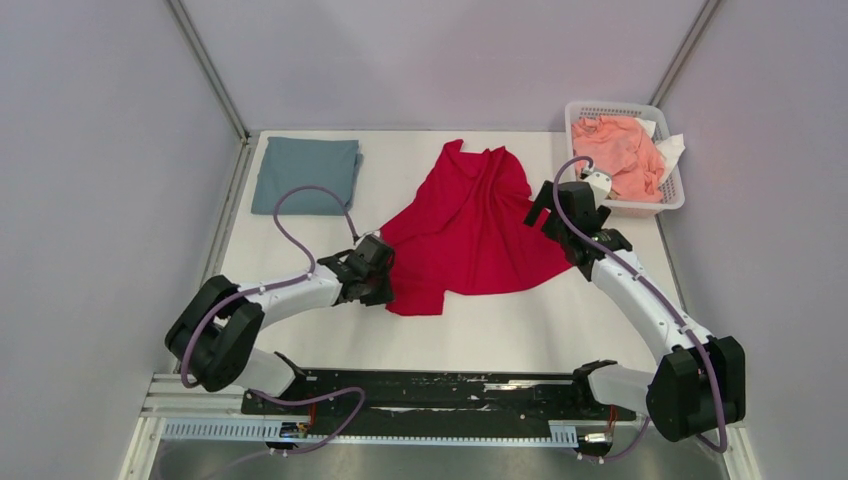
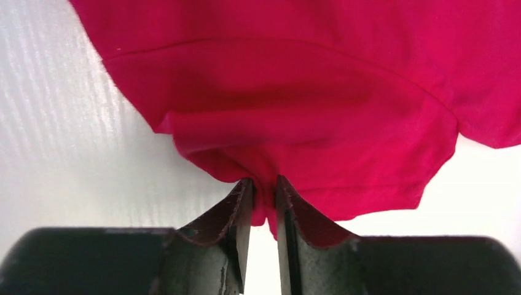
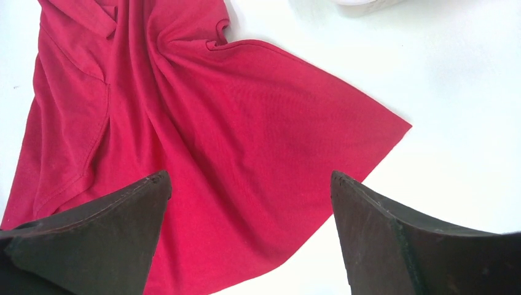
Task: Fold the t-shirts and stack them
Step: Flatten out the tshirt
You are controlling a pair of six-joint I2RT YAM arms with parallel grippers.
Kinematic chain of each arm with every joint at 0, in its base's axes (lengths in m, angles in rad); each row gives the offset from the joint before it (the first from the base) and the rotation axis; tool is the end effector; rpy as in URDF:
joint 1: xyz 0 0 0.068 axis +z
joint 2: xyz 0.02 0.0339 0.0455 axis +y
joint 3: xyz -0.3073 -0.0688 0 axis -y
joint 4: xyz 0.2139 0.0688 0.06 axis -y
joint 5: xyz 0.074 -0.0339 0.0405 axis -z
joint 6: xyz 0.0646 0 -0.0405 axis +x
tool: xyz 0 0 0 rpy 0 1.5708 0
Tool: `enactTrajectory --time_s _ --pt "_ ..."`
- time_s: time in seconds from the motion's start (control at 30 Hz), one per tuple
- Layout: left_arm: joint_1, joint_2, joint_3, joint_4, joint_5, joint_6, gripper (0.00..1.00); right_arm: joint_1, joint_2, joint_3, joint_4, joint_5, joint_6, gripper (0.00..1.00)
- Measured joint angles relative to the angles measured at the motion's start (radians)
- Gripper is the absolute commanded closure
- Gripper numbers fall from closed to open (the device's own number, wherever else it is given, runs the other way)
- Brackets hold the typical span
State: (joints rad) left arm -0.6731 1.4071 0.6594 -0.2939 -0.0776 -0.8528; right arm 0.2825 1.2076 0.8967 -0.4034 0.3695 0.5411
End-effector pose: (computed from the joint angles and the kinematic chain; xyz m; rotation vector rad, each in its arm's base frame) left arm 0.1888 -0.1441 0.1958 -0.2680 2.6616 -0.4258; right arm 0.2315 0.0429 0.3045 0.4741 2.1771 0.0254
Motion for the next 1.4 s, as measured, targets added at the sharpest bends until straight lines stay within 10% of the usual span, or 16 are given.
enactTrajectory --time_s 0.13,0.43,0.77,1.4 --pt "-0.023 0.055 0.051 -0.039 -0.027 -0.014 1.00 -0.002 0.000 0.000 0.001 0.007 0.000 0.00" --pt "-0.023 0.069 0.093 -0.136 -0.131 -0.069 1.00 -0.018 -0.008 -0.037 0.004 0.018 0.002 0.00" --pt "0.282 -0.123 -0.021 -0.242 -0.271 -0.062 1.00 -0.050 -0.053 -0.167 -0.036 -0.021 0.056 0.00" --pt "0.294 -0.294 -0.150 -0.165 -0.216 -0.031 1.00 -0.010 -0.029 -0.309 -0.298 -0.266 0.167 0.13"
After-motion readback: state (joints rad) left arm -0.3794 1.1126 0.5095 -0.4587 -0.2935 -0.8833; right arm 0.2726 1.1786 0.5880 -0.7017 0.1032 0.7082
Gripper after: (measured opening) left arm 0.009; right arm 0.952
